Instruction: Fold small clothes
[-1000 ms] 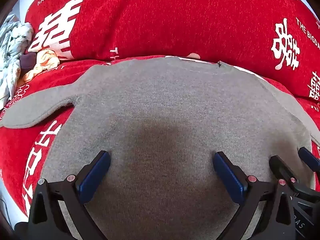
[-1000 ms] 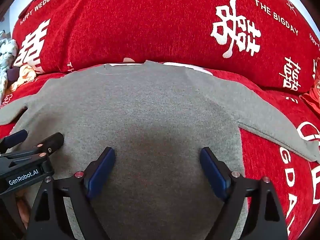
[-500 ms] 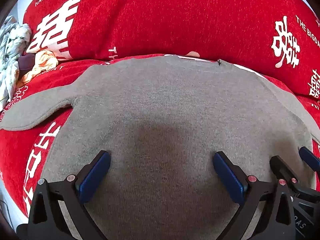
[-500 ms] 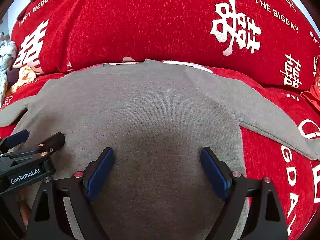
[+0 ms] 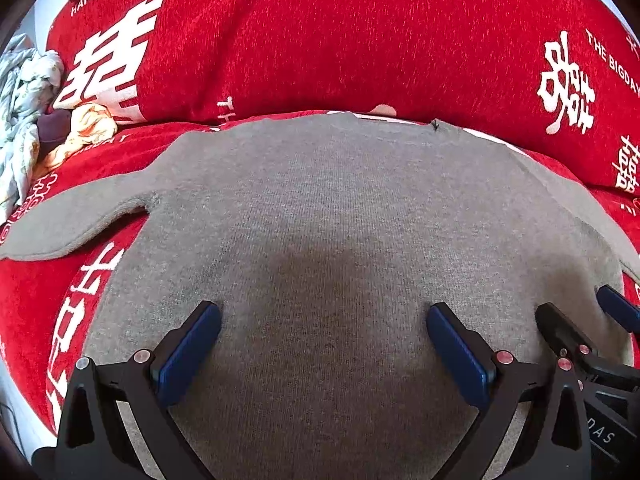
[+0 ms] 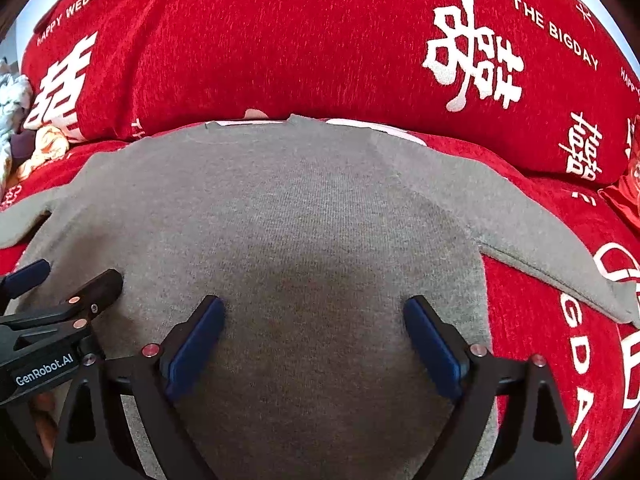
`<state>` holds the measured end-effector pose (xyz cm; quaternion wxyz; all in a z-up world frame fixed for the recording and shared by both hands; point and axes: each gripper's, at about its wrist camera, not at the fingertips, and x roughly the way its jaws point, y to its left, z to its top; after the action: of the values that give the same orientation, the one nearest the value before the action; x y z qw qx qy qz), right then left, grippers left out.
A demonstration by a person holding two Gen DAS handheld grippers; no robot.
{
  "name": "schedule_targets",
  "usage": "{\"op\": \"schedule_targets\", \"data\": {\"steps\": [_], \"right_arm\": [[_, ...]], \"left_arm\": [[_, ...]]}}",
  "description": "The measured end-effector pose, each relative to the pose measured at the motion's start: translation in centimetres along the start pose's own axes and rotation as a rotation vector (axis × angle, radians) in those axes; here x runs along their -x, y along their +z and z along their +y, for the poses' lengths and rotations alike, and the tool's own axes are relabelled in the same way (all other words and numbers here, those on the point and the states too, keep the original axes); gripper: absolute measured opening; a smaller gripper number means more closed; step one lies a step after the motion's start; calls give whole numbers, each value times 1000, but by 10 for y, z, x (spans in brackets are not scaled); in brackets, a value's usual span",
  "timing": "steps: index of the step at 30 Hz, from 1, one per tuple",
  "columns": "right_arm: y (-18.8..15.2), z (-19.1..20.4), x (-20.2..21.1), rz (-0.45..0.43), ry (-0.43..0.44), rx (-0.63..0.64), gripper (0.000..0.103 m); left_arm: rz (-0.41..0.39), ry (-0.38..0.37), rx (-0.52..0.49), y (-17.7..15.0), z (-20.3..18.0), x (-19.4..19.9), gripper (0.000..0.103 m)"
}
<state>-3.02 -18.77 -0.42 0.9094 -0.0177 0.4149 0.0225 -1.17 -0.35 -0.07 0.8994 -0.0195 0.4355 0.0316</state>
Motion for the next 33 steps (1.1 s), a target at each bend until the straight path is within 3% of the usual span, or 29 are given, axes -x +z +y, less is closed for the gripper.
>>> {"op": "schedule_targets", "data": {"steps": [12,18,22,29,33], "right_arm": [[-1,-4,2,-3,9,0,95],[22,-6,-6,113,17,76,95],[39,-26,3,75,-1,32,95],[58,-67,6,77,-33,-69,95],[62,-95,14,61,-62,-120,95]], "left_arm": [[5,12,-1,2,-1,0,103],[66,51,-31,21,-5,5,103],[24,11,21,41,2,22,103],[104,22,18,70,-16,15,103],[115,-12,13,74,-38,16,103]]}}
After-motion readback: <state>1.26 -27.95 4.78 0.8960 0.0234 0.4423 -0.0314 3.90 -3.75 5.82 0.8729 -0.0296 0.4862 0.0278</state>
